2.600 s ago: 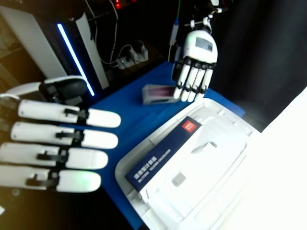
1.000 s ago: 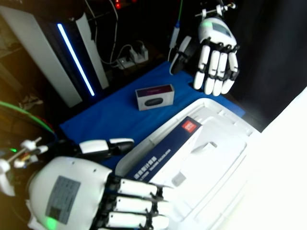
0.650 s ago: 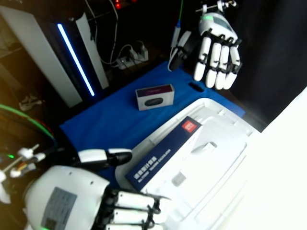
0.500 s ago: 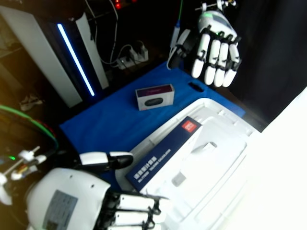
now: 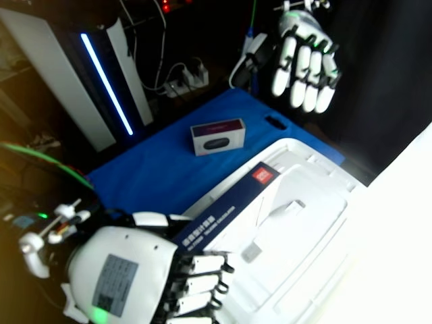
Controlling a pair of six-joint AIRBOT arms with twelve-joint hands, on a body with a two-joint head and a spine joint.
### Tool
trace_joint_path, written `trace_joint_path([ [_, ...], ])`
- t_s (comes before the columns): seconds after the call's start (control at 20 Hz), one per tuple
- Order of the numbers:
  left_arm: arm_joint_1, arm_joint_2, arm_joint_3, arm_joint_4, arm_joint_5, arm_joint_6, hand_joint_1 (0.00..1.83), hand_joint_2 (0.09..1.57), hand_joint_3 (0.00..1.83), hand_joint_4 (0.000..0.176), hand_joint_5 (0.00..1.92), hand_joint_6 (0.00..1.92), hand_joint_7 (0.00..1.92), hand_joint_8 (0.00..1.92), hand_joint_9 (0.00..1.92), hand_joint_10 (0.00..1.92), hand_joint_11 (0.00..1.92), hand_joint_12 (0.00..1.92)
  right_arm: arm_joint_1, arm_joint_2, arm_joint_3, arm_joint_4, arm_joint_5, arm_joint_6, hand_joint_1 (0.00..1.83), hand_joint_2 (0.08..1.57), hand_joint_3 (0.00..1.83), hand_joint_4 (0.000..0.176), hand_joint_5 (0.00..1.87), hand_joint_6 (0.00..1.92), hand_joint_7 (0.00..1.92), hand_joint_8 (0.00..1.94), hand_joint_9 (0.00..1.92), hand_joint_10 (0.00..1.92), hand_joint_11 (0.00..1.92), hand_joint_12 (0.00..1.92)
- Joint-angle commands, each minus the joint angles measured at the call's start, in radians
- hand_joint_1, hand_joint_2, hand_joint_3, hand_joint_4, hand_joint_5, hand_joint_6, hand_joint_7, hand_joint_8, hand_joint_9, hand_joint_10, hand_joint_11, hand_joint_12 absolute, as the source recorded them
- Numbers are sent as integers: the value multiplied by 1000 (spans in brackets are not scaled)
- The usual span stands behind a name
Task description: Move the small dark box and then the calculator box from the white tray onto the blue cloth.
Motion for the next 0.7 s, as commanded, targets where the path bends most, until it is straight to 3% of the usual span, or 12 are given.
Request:
trace_joint_path([
  [0.0,-5,5,1,-45,-112,1,786,803,0,71,231,2,310,3,286,3,0,604,16,2,8,30,105,8,1294,1002,2,0,1178,510,1381,419,1475,39,1092,1131],
  [0.2,8,-4,3,-53,-105,18,821,810,1,68,282,6,347,4,320,5,0,663,16,2,12,4,107,55,1300,1018,0,0,1136,521,1329,568,1510,40,1148,1086],
  [0.35,29,-5,6,-75,-105,29,837,816,2,73,279,1,349,2,322,2,0,638,19,4,0,0,125,58,1281,1077,3,0,1011,670,1160,915,1516,44,1102,1160],
  [0.4,33,-6,6,-82,-103,34,829,844,8,65,262,0,337,0,310,0,0,657,24,12,-8,0,135,58,1186,1108,0,0,994,889,1237,628,1545,64,1140,1143],
  [0.45,41,-7,6,-96,-102,41,829,857,7,65,251,0,328,0,298,0,0,642,31,22,-20,0,152,58,1160,1131,0,0,955,991,1309,442,1554,85,1158,1140],
  [0.65,90,-13,9,-167,-123,68,850,849,1,74,280,4,349,3,288,0,0,693,34,36,-38,0,191,64,1144,1154,0,0,901,1089,1378,229,1399,607,1226,1189],
])
